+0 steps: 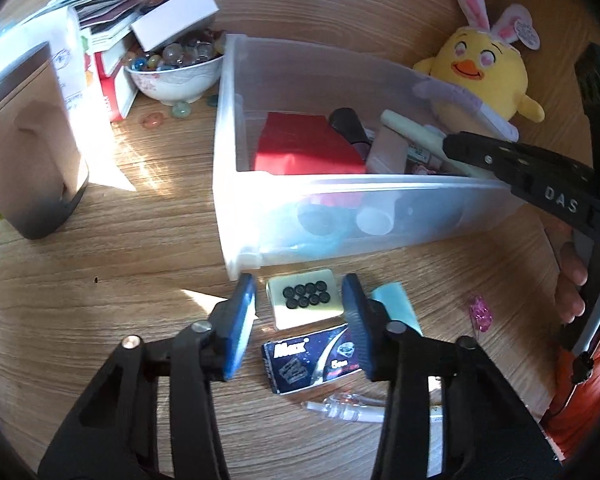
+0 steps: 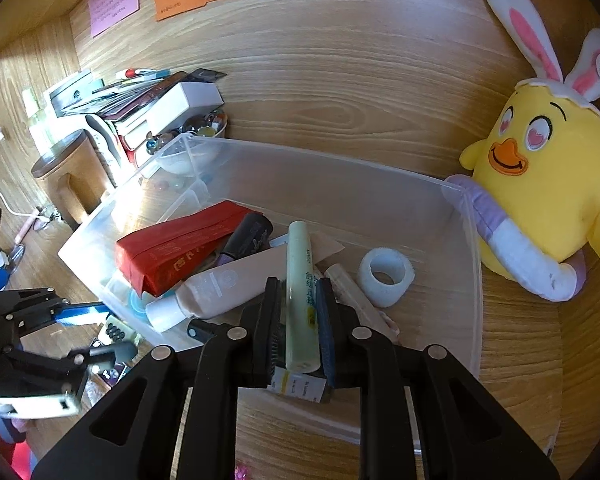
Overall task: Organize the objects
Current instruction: 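Carry both items over the clear box and open the right gripper to drop the lip balm, then drop the green-labelled box into the clear box while the right gripper grasps the pink clip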
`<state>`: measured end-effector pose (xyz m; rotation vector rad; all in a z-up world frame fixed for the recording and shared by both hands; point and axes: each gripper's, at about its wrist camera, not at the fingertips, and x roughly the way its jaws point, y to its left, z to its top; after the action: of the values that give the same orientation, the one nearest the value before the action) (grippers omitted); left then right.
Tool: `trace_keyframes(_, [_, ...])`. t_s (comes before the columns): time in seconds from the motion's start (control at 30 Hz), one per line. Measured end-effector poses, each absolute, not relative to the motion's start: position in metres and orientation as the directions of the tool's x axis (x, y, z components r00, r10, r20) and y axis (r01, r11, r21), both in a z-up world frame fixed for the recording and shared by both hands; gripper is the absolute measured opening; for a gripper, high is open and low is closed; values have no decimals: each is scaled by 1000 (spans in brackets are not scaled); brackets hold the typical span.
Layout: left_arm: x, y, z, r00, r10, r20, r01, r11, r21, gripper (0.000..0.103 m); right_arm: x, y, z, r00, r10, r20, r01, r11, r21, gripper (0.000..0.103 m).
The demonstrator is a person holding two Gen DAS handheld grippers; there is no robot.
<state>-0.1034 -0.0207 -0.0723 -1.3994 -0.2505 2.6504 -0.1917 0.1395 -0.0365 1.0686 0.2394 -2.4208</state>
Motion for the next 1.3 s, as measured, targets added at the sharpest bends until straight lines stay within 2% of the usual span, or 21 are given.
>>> trace_keyframes(0.07, [-101, -24, -72, -563, 191, -804, -39, -978, -205, 35, -189, 139, -35, -586, -354, -729, 496, -868, 22, 21])
trace_keyframes(0.33, [-86, -23, -67, -588, 164, -792, -56, -985, -163, 34, -173, 139, -25, -612, -351, -709, 507, -862, -11, 34])
trace_keyframes(0.53, [-71, -16, -43, -637, 180, -750, -87, -983, -162, 34, -160, 145, -17, -626, -359, -692, 508, -861, -12, 42])
trace_keyframes(0.67, [-62, -14, -17, -683, 188, -706, -106, -982, -159, 34, -149, 152, -10, -644, -367, -671, 501, -865, -7, 54])
trace_keyframes(0.8, [-65, -13, 2, -720, 179, -671, -112, -983, -142, 34, -139, 158, -5, -651, -379, -657, 502, -865, 1, 55])
trace_keyframes(1.0, [-82, -14, 12, -736, 160, -658, -105, -987, -123, 34, -120, 168, -2, -667, -385, -638, 499, -866, 2, 67])
trace_keyframes(1.3, [-113, -20, 2, -717, 144, -683, -80, -989, -124, 34, -106, 182, -21, -639, -388, -664, 487, -872, 41, 67])
